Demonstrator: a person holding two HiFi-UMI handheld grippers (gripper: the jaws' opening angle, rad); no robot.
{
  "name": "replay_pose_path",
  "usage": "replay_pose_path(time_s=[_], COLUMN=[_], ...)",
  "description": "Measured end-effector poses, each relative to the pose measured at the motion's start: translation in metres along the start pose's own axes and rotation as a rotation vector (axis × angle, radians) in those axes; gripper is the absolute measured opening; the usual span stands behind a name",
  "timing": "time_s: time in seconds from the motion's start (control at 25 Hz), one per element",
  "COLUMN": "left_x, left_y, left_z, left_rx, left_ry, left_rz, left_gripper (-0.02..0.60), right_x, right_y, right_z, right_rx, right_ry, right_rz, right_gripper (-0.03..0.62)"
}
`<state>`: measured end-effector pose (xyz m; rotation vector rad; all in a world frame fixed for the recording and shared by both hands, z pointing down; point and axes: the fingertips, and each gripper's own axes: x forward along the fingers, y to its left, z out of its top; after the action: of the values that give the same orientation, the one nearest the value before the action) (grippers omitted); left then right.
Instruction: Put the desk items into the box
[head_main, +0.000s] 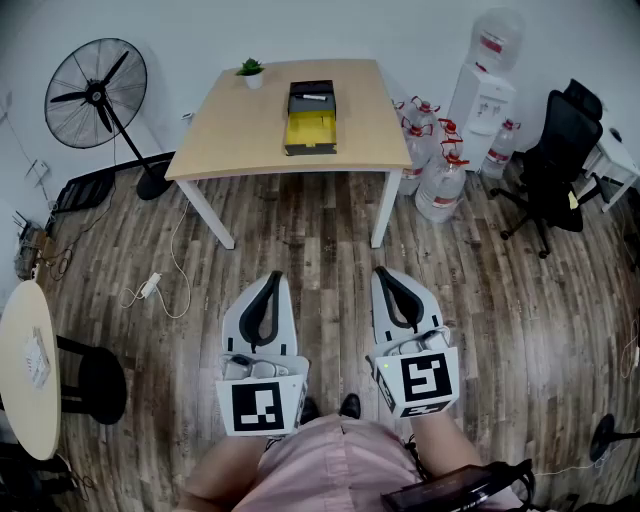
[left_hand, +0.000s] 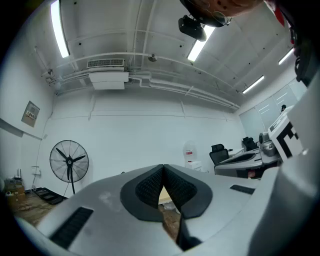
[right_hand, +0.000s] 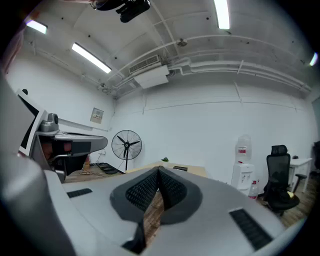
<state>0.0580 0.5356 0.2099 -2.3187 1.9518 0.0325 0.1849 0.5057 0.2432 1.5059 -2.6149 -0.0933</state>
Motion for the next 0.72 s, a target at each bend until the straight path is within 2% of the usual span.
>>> replay_pose_path(time_s=[0.52, 0.64, 0.72], left_x=[0.015, 0.023, 0.034], left_y=[-0.028, -0.025, -0.021], left_z=[-0.012, -0.019, -0.025], left_rx=[0.0, 0.006, 0.005], left_ry=[0.007, 0.023, 0.034], left_rz=[0.036, 0.036, 0.032], left_gripper=[0.011, 0.011, 0.011], right_x=[-0.001, 0.011, 0.023], right_y=[-0.034, -0.035, -0.037], right_z=[-0.02, -0.024, -0.026], right_rx=[0.004, 0.022, 0.018], right_ry=[0.001, 0.016, 0.022], right_rz=[0.035, 0.048, 0.057], right_gripper=[0.003, 0.078, 0.097])
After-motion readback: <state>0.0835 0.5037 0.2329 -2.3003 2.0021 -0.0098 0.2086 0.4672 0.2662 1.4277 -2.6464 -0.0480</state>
